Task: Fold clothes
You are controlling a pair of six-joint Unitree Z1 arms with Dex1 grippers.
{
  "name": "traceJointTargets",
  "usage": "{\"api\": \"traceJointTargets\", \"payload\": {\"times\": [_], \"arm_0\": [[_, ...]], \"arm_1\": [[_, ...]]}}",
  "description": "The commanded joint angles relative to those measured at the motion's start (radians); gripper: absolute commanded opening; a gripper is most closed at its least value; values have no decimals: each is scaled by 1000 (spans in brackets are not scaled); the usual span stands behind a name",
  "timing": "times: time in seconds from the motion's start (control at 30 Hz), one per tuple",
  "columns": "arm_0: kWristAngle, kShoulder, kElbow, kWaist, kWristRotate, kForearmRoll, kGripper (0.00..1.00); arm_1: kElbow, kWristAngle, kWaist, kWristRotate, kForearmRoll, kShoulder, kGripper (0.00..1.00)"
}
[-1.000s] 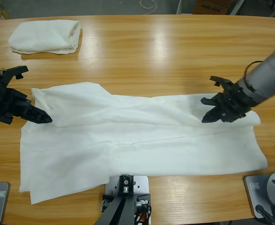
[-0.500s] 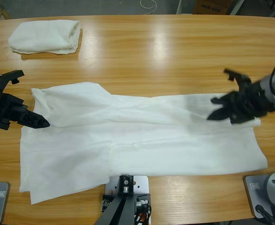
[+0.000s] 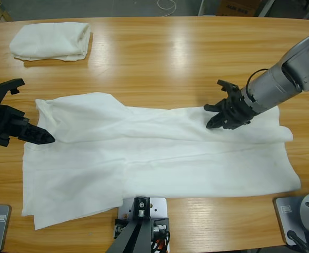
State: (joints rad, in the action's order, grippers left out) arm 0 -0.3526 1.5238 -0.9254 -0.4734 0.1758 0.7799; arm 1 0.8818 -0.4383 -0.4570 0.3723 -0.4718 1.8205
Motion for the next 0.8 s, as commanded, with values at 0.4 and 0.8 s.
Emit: {"api": "traceJointTargets", "payload": {"times": [0.4,0.8], "arm_0": [[4,-1,57,-14,19,-47,987],[4,-10,82,-24,38,-68,991]], "arm_1": [[-190,-64,-186,92,22,-46,0],[-109,-16,-181,91,4,-192,0]]}}
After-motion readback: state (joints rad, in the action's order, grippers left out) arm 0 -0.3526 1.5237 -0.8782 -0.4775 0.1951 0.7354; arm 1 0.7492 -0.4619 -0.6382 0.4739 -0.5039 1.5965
